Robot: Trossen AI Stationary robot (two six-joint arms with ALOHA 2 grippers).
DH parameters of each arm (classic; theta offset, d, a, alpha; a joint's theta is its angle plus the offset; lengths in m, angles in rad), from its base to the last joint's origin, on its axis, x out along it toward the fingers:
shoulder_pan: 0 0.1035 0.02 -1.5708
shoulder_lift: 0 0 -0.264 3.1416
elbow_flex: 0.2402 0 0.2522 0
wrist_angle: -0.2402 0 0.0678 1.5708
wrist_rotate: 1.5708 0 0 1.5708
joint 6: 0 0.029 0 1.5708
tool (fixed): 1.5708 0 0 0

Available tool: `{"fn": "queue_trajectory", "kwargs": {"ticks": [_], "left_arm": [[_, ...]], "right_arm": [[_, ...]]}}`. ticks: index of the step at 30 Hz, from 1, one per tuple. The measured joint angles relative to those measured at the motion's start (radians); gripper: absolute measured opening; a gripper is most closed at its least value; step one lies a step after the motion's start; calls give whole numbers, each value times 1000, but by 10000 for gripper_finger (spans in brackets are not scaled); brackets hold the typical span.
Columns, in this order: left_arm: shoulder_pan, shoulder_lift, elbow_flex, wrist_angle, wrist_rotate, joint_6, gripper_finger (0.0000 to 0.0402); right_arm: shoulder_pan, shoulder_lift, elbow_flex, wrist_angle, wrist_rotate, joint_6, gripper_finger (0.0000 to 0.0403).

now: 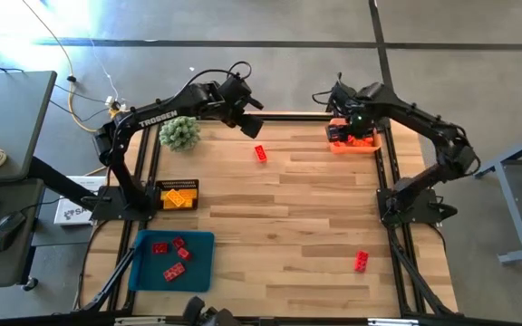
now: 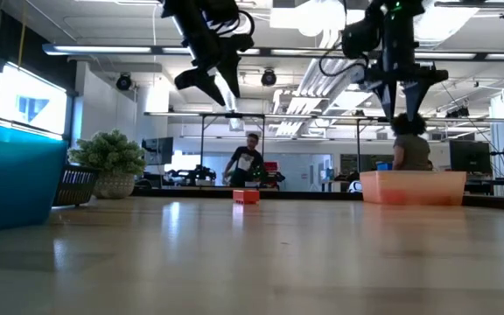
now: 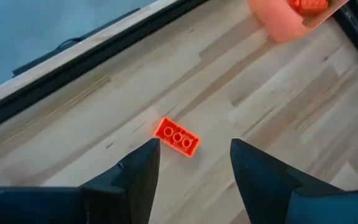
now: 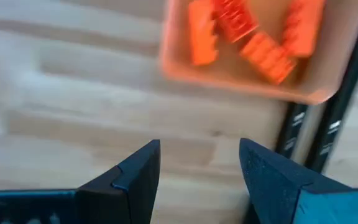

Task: Sort & place blocks by color
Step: Put the orange game piece into the orange bin

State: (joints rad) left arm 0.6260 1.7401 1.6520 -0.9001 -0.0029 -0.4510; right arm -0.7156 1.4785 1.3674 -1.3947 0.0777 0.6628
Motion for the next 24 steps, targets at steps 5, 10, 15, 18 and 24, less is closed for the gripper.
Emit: {"fn": "queue_trajectory", "kwargs": {"ticks": [5,10,15,18,24], "left_arm": [[0,0,0,19,27,-18,184],[-2,17,0,39,29,-55,184],[-2,43,0,36,29,-99,184],[-6,61,0,37,27,-136,184],[-16,105,0,34,17,-293,184]], "right_arm": [[116,-50,0,0,-35,126,204],[223,-54,0,12,-34,244,204],[275,-54,0,40,-26,276,204],[274,-54,0,50,-23,224,204],[228,-54,0,90,-21,30,204]]}}
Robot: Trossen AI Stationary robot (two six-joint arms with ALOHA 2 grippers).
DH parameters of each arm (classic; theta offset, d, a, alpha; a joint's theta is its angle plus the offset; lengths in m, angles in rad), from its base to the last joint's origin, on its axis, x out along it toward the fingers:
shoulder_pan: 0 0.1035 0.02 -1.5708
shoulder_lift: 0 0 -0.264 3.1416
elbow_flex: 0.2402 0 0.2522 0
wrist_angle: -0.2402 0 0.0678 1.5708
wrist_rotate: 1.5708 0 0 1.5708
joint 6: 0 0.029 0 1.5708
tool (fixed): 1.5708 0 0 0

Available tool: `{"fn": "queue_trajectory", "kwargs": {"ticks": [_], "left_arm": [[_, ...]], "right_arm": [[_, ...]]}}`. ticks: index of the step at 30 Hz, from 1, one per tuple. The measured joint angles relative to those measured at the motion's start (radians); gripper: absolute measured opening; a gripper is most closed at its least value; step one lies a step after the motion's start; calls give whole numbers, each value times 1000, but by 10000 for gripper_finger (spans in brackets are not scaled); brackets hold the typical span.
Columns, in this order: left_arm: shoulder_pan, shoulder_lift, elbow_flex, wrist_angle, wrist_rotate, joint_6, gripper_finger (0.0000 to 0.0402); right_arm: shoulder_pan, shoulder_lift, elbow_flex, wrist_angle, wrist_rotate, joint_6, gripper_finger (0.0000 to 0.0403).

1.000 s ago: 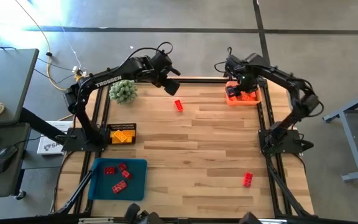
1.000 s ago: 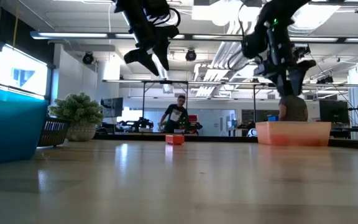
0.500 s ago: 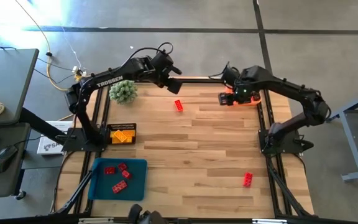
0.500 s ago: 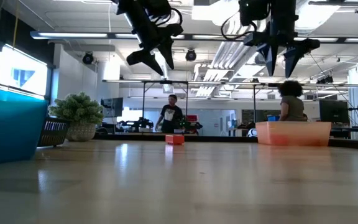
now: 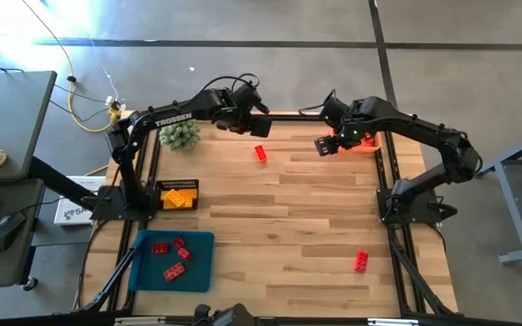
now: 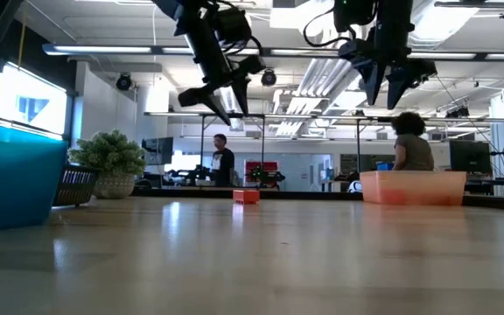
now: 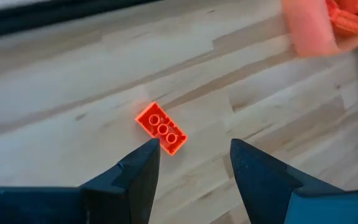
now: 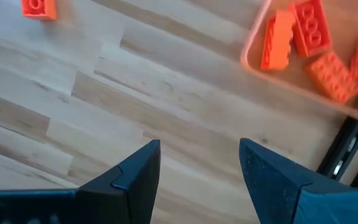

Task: Sort & place blocks by color
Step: Put the orange game piece into the orange bin

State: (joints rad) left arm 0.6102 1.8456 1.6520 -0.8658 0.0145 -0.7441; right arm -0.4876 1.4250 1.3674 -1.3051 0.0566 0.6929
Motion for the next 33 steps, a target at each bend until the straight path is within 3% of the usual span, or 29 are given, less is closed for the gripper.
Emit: {"fn": "queue_trajectory", "kwargs": {"ticks": [10,17,20,33], "left_arm": [[-42,82,0,4,-84,-206,184],[-70,130,0,15,-137,-317,184],[-77,148,0,40,-113,-353,184],[-39,174,0,107,-72,-317,184]], "right_arm": [[-57,0,0,80,2,-259,204],[-62,0,0,100,1,-357,204],[-62,0,0,104,1,-384,204],[-62,0,0,157,-1,-432,204]]}}
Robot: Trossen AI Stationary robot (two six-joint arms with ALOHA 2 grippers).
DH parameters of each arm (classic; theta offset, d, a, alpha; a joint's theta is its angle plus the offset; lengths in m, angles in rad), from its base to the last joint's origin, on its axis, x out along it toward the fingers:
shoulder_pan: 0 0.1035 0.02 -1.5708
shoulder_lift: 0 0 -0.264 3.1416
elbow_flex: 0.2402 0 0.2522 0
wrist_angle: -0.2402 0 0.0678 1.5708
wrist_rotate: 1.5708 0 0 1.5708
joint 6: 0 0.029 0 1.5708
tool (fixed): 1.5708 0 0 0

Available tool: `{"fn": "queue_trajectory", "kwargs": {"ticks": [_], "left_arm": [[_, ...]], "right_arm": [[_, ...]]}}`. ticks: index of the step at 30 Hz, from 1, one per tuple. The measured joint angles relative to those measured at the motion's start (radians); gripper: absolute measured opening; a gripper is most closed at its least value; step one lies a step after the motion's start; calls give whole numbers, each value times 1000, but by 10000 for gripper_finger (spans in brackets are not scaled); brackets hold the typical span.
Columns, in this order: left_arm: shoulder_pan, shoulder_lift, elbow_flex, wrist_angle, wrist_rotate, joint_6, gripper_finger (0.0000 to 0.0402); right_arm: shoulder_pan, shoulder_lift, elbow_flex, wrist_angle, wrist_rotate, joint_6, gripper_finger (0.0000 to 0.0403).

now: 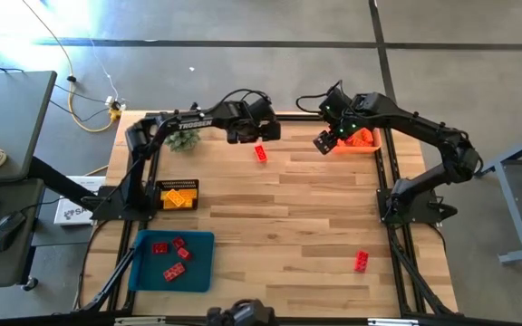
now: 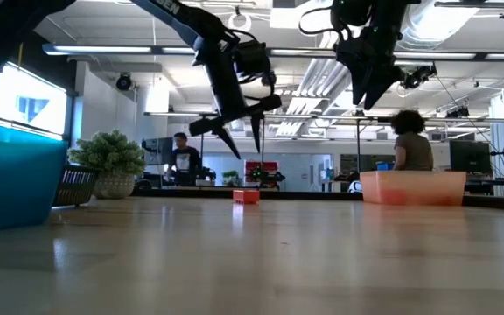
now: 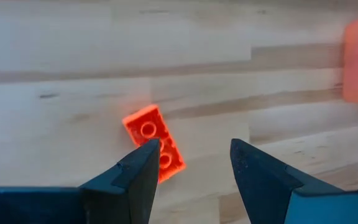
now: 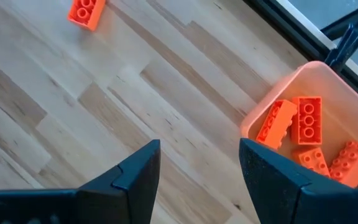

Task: Sort & place blocks by color
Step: Put the orange game piece into the orange bin

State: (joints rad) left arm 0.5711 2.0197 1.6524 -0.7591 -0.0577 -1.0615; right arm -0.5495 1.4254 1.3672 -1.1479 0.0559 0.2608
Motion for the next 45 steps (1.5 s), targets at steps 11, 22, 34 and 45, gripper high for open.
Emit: {"fn": "queue_trajectory", "kwargs": {"ticks": [11,22,34,45], "left_arm": [[28,55,0,30,156,-81,205],[12,67,0,73,179,-24,203],[33,122,0,57,234,-50,200],[31,146,0,35,255,-24,200]], "right_arm": [[0,1,-9,16,0,-38,204],[0,1,-10,24,3,-60,204],[0,1,-9,23,4,-57,204],[0,0,-9,20,3,-53,204]]}}
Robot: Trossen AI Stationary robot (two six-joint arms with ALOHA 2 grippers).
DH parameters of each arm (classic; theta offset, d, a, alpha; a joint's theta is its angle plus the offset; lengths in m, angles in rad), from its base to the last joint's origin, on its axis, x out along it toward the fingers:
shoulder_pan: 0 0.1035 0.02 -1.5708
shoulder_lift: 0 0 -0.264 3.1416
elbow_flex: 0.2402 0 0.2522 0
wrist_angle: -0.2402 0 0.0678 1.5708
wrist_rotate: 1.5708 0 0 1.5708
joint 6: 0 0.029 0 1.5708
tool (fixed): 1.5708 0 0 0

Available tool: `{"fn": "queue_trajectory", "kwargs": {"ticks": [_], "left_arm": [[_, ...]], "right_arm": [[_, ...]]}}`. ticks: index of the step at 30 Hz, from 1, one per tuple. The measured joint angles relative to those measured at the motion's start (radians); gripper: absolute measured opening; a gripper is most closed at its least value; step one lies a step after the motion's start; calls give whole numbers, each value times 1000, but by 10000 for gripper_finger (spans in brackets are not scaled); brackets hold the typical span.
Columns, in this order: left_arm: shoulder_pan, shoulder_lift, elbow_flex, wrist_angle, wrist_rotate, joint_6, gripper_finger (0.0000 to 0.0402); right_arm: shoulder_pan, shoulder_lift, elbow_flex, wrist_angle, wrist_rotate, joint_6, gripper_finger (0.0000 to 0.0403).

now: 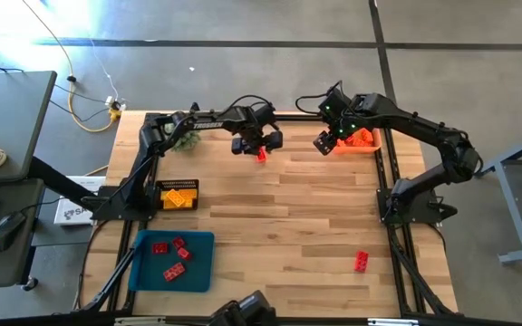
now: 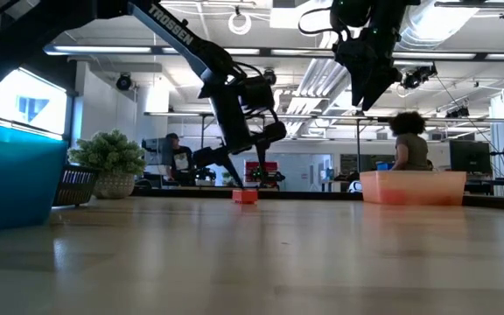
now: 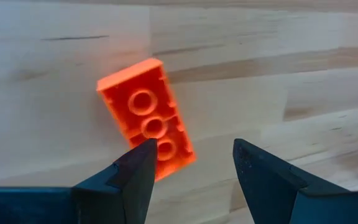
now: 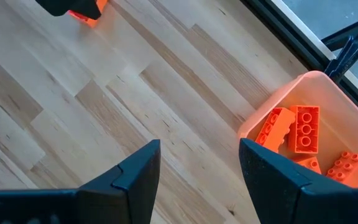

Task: Sort & place blocks by color
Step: Put the orange game piece into the orange bin

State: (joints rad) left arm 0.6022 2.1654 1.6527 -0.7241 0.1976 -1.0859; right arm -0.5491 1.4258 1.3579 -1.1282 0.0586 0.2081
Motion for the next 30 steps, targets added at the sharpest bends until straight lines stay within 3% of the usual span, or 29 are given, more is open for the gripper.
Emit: {"fn": "queue_trajectory", "kwargs": {"ticks": [9,23,30], "left_arm": [[16,0,0,-207,-79,94,200],[19,-19,0,-207,-90,146,200],[17,-66,0,-207,-205,153,200]], "right_arm": [[0,0,0,0,-1,0,204],[0,0,0,0,-4,0,204],[0,0,0,6,-3,0,204]]}}
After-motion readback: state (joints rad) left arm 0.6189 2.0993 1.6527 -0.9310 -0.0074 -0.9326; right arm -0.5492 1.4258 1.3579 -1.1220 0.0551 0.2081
